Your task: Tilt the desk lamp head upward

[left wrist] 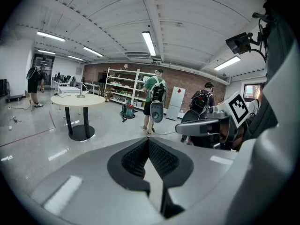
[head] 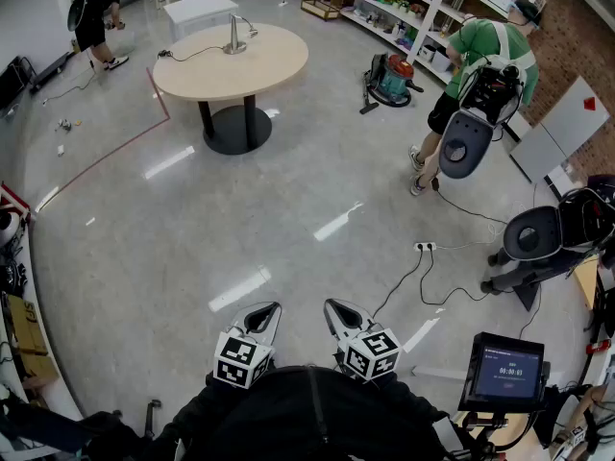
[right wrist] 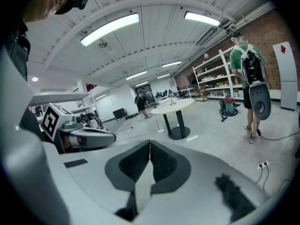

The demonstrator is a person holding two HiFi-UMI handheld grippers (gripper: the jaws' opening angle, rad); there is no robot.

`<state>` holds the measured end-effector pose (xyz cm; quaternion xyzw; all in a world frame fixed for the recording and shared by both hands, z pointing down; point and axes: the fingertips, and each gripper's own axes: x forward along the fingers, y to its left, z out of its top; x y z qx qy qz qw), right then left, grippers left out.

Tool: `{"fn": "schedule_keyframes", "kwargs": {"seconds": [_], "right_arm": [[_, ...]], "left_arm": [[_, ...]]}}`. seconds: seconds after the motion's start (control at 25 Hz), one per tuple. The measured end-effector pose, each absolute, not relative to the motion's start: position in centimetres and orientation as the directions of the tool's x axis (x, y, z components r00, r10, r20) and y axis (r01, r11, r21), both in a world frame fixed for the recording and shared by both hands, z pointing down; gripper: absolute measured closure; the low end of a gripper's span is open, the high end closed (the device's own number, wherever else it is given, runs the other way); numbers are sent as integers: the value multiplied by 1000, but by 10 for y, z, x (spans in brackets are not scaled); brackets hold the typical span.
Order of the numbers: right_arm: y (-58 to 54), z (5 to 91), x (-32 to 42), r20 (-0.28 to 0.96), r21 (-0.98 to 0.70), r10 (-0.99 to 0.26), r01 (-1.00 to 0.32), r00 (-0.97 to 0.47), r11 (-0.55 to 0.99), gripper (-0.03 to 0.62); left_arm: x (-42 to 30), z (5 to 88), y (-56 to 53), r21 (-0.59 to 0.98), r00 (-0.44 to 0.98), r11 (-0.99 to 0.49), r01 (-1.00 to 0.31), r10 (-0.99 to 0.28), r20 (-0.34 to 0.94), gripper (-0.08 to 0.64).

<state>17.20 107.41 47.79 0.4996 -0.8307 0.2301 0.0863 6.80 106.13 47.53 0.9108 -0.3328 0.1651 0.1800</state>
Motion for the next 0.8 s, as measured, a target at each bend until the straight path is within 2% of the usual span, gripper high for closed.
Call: {"fn": "schedule_keyframes", "kwargs": {"seconds": [0.16,0.36,0.52,0.8], "right_arm": [[1057,472,156,379,-285,-791,-874,-480,394,586],[1001,459,104,399,-269,-789,-882,-468,387,586],[959,471,67,414,-264,-761,-866,-499,424,586],[920,477,49,439,-262,-732,-854,-521,450,586]], "left_arm": [[51,478,1046,216,732,-724,-654,-536,419,554],[-5,461,988,247,730,-702,-668,-554,400,554],[-40,488,952,262,727,-692,-673,-554,405,554],[-62,499,917,303,705,-644,-703,-574,416,554]]}}
